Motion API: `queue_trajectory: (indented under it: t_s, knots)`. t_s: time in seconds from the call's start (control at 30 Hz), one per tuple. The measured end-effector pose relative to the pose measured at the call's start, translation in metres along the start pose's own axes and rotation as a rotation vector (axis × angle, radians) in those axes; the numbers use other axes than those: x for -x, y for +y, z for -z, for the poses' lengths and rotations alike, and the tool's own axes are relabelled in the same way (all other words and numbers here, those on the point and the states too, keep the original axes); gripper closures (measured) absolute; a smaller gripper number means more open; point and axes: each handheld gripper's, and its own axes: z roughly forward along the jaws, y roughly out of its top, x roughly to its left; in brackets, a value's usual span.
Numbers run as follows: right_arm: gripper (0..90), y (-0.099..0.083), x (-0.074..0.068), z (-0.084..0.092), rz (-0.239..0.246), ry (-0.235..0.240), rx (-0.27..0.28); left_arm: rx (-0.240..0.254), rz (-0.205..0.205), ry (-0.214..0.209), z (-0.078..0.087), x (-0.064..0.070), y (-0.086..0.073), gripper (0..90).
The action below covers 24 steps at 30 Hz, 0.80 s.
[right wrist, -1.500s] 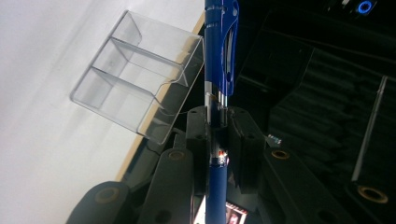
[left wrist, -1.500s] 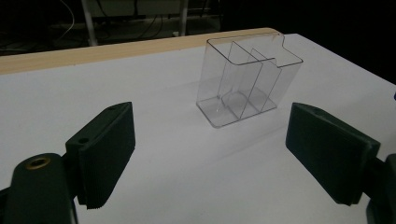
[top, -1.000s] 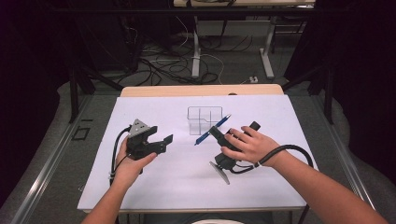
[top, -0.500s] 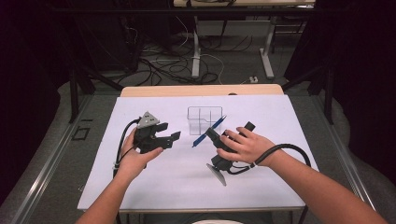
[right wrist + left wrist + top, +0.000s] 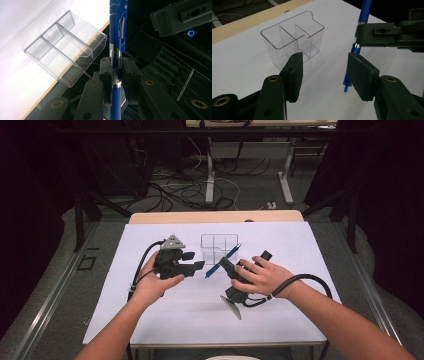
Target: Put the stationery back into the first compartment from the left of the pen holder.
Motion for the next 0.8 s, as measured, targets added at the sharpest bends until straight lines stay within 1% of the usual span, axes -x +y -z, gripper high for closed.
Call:
queue_trajectory:
  t_s: [0.07,0.1,0.17,0.2,0.23,0.27,0.3,0.37,0.5,0.57,0.6,0.63,0.67,0.7,0.73,0.77,0.8]
  knots:
    - [79.6,0.0,0.0,0.0,0.004,0.002,0.0,-0.011,0.008,-0.017,-0.003,0.003,0.002,50.4]
    - [79.6,0.0,0.0,0.0,0.005,0.003,0.0,-0.022,-0.003,-0.018,-0.004,0.004,0.003,50.5]
    - [79.7,0.0,-0.001,0.0,0.006,0.004,0.0,-0.049,-0.01,-0.03,-0.007,0.007,0.005,51.0]
    - [79.7,-0.001,-0.001,0.0,0.008,0.005,0.0,-0.058,-0.022,-0.032,-0.009,0.008,0.006,51.0]
    - [79.6,-0.001,-0.001,0.0,0.009,0.006,0.0,-0.077,-0.018,-0.041,-0.01,0.01,0.008,51.1]
    - [79.6,-0.001,-0.002,0.0,0.008,0.005,0.001,-0.068,-0.021,-0.038,-0.013,0.011,0.008,51.4]
    - [79.6,-0.001,-0.002,0.0,0.009,0.004,0.001,-0.08,-0.028,-0.04,-0.013,0.012,0.009,51.8]
    - [79.7,-0.001,-0.002,0.0,0.003,0.005,-0.001,-0.09,-0.03,-0.051,-0.017,0.015,0.011,52.5]
    - [79.6,0.001,-0.002,0.0,0.005,0.002,0.006,-0.126,-0.048,-0.052,-0.025,0.02,0.013,54.7]
    - [79.6,0.001,-0.001,-0.001,0.018,-0.001,0.011,-0.141,-0.06,-0.06,-0.028,0.022,0.014,56.1]
    - [79.6,0.002,-0.002,-0.001,0.005,-0.002,0.01,-0.146,-0.063,-0.061,-0.029,0.022,0.015,56.7]
    - [79.6,0.002,-0.002,-0.001,0.007,-0.002,0.01,-0.149,-0.06,-0.064,-0.031,0.023,0.015,57.5]
    - [79.6,0.002,-0.002,-0.001,0.01,-0.001,0.009,-0.156,-0.068,-0.063,-0.032,0.024,0.016,58.2]
    - [79.6,0.002,-0.002,-0.001,0.025,-0.003,0.014,-0.17,-0.077,-0.06,-0.033,0.024,0.017,58.7]
    - [79.6,0.002,-0.002,-0.001,0.026,-0.003,0.019,-0.185,-0.083,-0.063,-0.034,0.025,0.018,59.4]
    - [79.6,0.003,-0.002,-0.001,0.031,-0.012,0.027,-0.179,-0.079,-0.062,-0.035,0.026,0.017,60.0]
    - [79.6,0.003,-0.003,-0.002,0.03,-0.013,0.031,-0.188,-0.085,-0.064,-0.036,0.026,0.018,61.0]
